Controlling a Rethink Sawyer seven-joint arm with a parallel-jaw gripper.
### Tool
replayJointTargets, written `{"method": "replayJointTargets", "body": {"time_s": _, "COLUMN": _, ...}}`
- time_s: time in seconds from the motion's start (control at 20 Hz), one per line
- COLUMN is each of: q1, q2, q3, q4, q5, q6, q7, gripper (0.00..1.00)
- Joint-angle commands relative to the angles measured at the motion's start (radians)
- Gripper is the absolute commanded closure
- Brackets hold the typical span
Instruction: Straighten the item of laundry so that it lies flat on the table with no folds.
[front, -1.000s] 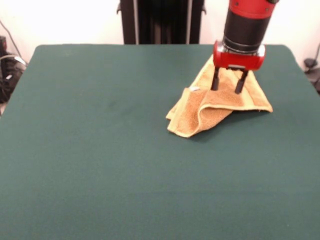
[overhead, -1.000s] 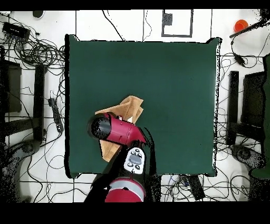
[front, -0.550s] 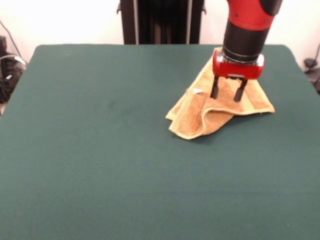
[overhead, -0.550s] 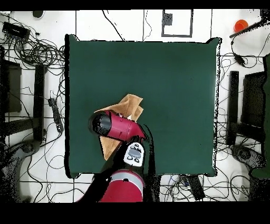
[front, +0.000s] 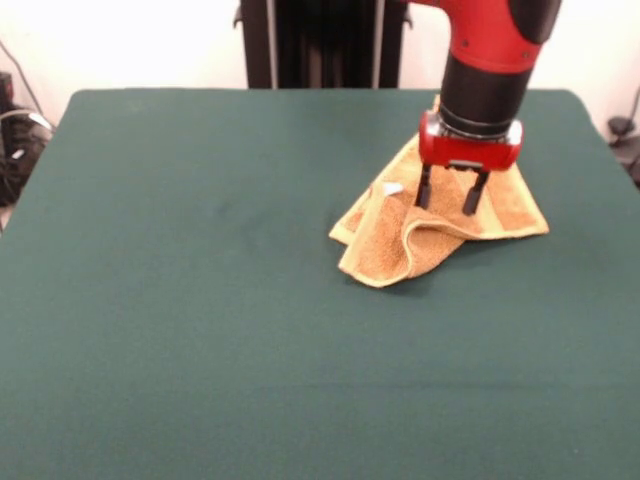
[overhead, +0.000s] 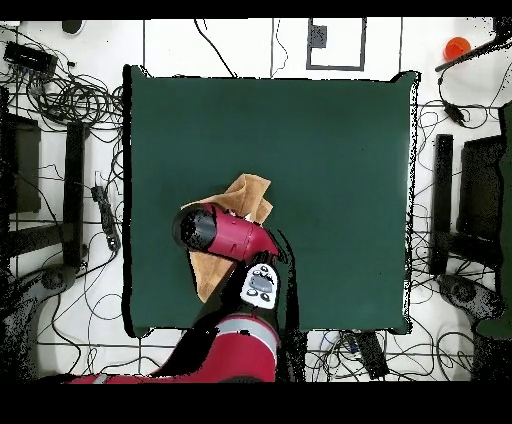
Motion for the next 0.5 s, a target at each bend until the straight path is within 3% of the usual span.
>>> {"method": "replayJointTargets", "body": {"time_s": 0.05, "q1": -0.040, "q2": 0.102, "q3": 0.044, "q4": -0.113, "q5": 0.014, "q6": -0.007, "q7": 0.183, "gripper": 0.00}}
{"method": "replayJointTargets", "body": {"time_s": 0.5, "q1": 0.008, "q2": 0.077, "q3": 0.004, "q4": -0.123, "q5": 0.017, "q6": 0.066, "q7": 0.216, "gripper": 0.00}}
